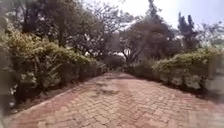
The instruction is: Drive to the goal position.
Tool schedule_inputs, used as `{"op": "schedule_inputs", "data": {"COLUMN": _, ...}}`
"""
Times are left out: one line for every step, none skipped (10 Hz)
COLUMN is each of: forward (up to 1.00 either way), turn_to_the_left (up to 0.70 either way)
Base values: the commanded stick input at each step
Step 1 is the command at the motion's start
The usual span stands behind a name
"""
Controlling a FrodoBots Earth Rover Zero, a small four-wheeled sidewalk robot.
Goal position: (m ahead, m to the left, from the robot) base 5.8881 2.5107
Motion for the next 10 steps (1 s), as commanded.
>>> {"op": "schedule_inputs", "data": {"forward": 0.7, "turn_to_the_left": 0.0}}
{"op": "schedule_inputs", "data": {"forward": 0.7, "turn_to_the_left": 0.0}}
{"op": "schedule_inputs", "data": {"forward": 0.7, "turn_to_the_left": 0.0}}
{"op": "schedule_inputs", "data": {"forward": 0.7, "turn_to_the_left": 0.0}}
{"op": "schedule_inputs", "data": {"forward": 0.7, "turn_to_the_left": 0.0}}
{"op": "schedule_inputs", "data": {"forward": 0.7, "turn_to_the_left": 0.0}}
{"op": "schedule_inputs", "data": {"forward": 0.7, "turn_to_the_left": 0.0}}
{"op": "schedule_inputs", "data": {"forward": 0.7, "turn_to_the_left": 0.0}}
{"op": "schedule_inputs", "data": {"forward": 0.7, "turn_to_the_left": 0.0}}
{"op": "schedule_inputs", "data": {"forward": 0.7, "turn_to_the_left": 0.0}}
